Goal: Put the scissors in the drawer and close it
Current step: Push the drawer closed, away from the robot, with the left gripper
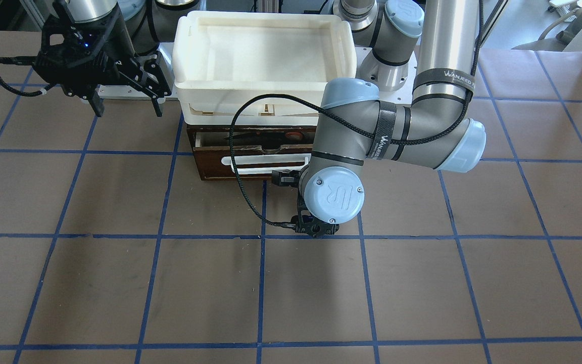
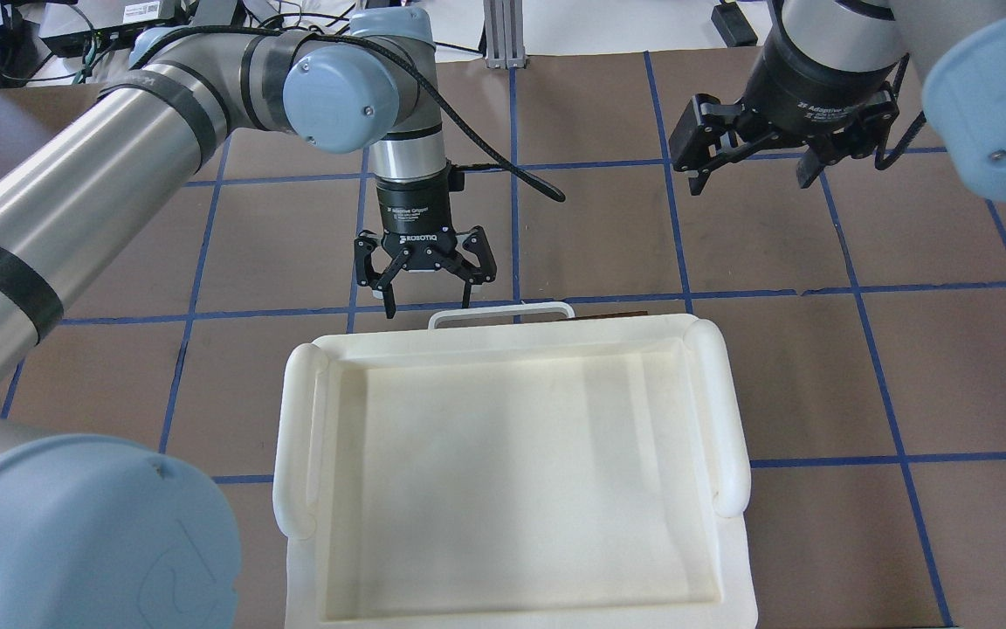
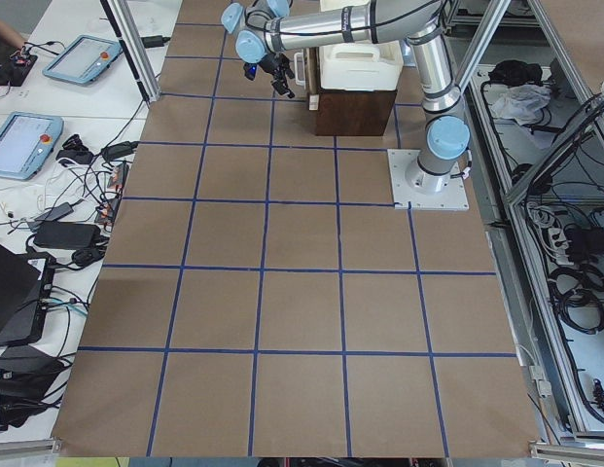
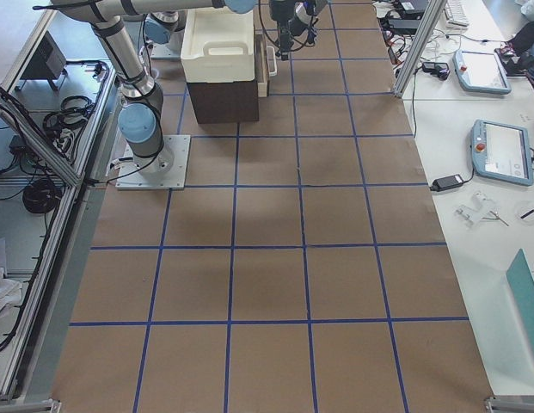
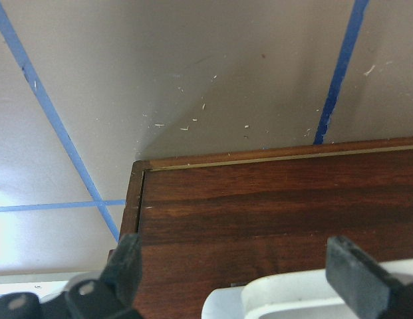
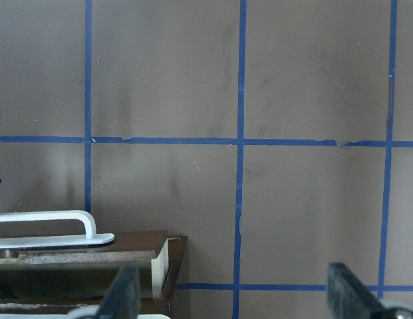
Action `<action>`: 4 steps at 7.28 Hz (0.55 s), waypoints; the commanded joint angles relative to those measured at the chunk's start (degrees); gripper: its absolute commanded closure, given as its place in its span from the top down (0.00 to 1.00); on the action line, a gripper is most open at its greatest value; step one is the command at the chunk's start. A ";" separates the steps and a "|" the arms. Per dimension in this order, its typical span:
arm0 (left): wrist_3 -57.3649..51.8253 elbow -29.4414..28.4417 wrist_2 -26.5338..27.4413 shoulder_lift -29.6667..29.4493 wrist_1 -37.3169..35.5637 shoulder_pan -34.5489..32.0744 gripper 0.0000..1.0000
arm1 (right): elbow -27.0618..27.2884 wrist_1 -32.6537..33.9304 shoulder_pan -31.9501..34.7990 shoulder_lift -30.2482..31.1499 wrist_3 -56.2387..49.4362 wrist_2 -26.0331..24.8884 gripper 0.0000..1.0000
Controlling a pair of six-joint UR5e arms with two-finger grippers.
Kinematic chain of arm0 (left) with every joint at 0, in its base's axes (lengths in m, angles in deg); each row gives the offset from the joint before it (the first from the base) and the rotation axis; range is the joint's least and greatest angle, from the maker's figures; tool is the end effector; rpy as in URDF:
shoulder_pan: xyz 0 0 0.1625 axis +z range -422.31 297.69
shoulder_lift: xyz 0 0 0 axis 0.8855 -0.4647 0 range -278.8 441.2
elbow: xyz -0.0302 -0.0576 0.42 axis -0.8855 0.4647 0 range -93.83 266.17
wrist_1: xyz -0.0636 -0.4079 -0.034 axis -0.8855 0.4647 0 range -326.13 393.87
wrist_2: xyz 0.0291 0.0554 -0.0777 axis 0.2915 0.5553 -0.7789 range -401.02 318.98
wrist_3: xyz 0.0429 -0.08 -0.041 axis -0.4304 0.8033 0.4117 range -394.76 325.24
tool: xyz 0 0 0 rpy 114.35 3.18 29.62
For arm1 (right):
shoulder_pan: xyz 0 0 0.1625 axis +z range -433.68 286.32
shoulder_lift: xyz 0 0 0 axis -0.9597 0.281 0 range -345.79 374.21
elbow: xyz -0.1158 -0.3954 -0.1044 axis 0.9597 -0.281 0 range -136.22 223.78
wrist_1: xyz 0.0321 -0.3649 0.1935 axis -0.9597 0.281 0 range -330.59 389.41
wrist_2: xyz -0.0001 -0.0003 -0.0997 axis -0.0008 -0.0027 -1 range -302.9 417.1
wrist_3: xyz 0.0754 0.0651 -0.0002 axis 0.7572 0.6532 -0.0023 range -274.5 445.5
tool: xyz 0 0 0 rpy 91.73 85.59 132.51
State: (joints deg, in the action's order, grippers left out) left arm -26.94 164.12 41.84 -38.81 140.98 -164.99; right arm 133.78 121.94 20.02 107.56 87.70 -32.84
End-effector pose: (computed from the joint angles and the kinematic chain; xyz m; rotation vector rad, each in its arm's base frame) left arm -0.2761 -0.5637 0.2714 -0.0676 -2.9805 -0.9597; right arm 0.1638 -0.4665 0.5208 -0.0412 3.1310 -0.1604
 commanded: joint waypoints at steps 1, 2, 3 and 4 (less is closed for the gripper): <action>0.09 1.50 -0.16 -0.48 0.03 -0.06 1.00 | 0.00 -0.07 -0.01 0.00 0.00 -0.06 1.00; 0.09 1.50 -0.16 -0.57 0.03 -0.50 1.00 | 0.00 -0.07 -0.01 0.00 0.00 -0.06 1.00; 0.09 1.50 -0.25 -0.05 0.20 -1.46 1.00 | 0.00 -0.16 -0.01 0.00 0.00 0.03 1.00; 0.09 1.59 -0.34 0.39 1.77 -1.99 1.00 | 0.00 -0.16 -0.01 0.00 0.00 -0.06 1.00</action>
State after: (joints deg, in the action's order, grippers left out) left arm -26.86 165.62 41.60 -38.89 141.54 -166.21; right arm 133.78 121.81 20.01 107.55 87.70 -32.86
